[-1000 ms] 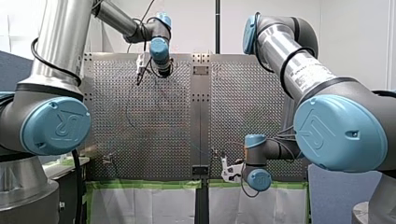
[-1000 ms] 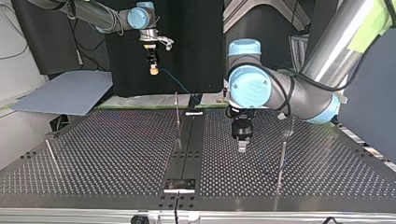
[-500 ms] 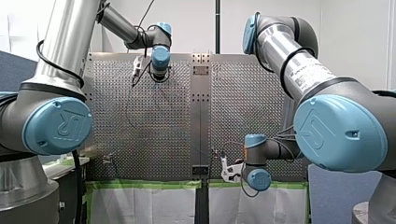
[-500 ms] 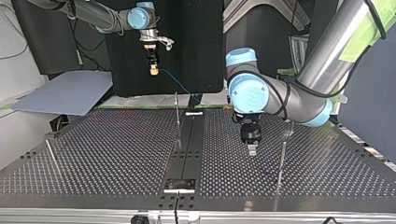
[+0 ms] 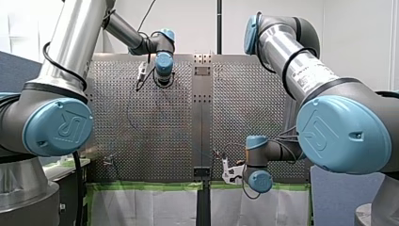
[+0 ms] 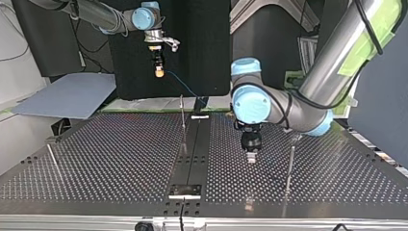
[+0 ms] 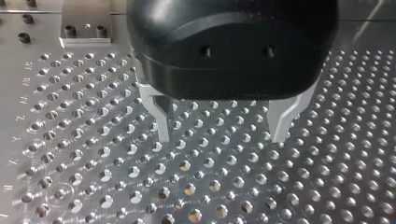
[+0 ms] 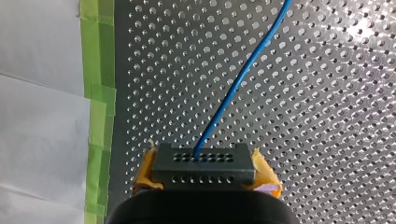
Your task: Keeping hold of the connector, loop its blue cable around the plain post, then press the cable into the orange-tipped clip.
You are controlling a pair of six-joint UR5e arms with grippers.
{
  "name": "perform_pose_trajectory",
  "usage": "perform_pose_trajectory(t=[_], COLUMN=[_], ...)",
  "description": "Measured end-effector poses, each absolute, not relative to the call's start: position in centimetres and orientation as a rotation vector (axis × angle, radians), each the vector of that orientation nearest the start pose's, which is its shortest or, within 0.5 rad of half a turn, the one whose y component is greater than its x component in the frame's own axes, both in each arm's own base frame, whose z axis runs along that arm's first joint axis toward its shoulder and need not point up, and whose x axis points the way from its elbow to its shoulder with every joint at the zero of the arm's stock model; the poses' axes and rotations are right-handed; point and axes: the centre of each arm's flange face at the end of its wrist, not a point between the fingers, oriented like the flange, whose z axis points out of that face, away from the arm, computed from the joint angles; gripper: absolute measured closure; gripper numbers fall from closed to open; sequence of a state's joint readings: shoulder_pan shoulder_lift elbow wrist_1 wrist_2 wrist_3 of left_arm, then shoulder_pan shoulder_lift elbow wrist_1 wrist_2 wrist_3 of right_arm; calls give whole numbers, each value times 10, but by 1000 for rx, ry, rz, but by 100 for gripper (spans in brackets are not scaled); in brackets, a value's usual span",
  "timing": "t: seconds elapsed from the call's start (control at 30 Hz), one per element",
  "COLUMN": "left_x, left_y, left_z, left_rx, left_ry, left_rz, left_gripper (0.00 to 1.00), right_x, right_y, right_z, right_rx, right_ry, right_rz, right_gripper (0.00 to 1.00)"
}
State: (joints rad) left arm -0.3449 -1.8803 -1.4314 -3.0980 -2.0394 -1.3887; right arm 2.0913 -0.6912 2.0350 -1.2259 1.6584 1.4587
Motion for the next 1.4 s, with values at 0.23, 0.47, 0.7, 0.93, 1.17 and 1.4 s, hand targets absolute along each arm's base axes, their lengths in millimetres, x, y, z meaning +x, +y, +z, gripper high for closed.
perform_pose_trajectory(t=[0.23,0.47,0.7,0.93,1.17,1.4], left_x=[535,544,551,554,553,560], left_y=[-278,-269,-258,-252,-255,-257], left_z=[391,383,380,382,381,355], left_rx=[126,162,152,122,127,147], left_ry=[1687,1697,1686,1667,1657,1692], left_rz=[232,261,378,454,467,525], left_gripper=[1,1,1,1,1,1], right_x=[358,358,358,358,358,358], right_y=[-374,-374,-374,-374,-374,-373], right_z=[-59,-59,-59,-59,-59,-60], right_rx=[1659,1659,1656,1655,1659,1663], right_ry=[-922,-922,-922,-922,-922,-922], right_rz=[1362,1363,1365,1366,1361,1358], right_gripper=[100,100,100,100,100,100])
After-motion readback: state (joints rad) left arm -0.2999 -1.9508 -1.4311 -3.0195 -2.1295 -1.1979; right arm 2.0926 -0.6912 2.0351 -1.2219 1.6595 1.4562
